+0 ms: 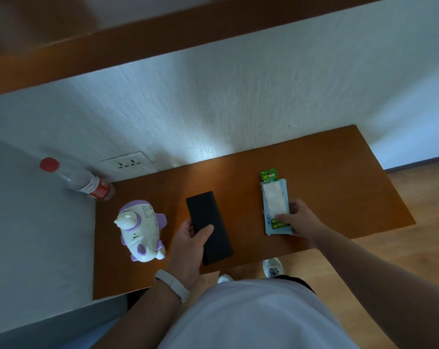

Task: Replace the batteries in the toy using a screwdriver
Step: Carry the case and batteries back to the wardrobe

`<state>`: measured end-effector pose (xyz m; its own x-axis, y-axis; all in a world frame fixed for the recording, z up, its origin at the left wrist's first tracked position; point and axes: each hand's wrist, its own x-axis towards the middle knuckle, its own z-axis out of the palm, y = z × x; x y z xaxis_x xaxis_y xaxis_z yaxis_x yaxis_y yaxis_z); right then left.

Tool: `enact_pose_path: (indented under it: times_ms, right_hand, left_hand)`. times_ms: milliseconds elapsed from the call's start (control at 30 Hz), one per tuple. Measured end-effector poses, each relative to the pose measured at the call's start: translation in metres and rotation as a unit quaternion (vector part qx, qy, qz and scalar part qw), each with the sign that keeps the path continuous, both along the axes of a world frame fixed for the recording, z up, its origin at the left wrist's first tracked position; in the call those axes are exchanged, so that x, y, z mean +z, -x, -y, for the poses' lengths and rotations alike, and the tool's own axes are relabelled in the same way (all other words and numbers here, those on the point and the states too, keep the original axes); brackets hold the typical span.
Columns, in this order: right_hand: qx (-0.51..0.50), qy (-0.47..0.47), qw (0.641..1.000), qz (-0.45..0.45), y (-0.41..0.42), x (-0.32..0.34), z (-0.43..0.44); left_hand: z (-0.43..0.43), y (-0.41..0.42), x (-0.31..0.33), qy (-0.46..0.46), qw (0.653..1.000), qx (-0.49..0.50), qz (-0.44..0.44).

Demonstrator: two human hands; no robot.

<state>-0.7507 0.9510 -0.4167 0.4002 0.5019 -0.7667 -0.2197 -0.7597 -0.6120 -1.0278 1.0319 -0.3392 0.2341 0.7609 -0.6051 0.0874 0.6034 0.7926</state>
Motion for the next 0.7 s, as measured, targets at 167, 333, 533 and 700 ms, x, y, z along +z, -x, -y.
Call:
enact_pose_path:
  times_ms: [167, 333, 533, 700]
  right_hand:
    - [-0.019, -0.050, 0.997, -0.064, -0.004, 0.004, 0.005]
    - [-0.056, -0.105, 0.988, -0.100, -0.004, 0.018, 0.012]
    - [-0.083, -0.177, 0.971, -0.138, 0.004, 0.054, 0.028]
    - [-0.102, -0.221, 0.958, -0.153, 0.021, 0.086, 0.044]
  left_hand:
    - [0.007, -0.001, 0.000, -0.009, 1.000, -0.006, -0.002]
    - [0.012, 0.003, 0.001, -0.021, 1.000, -0.005, -0.005]
    - [0.007, 0.001, 0.012, -0.025, 0.999, -0.029, 0.007]
    - [-0.002, -0.012, 0.026, -0.022, 0.995, -0.080, 0.050]
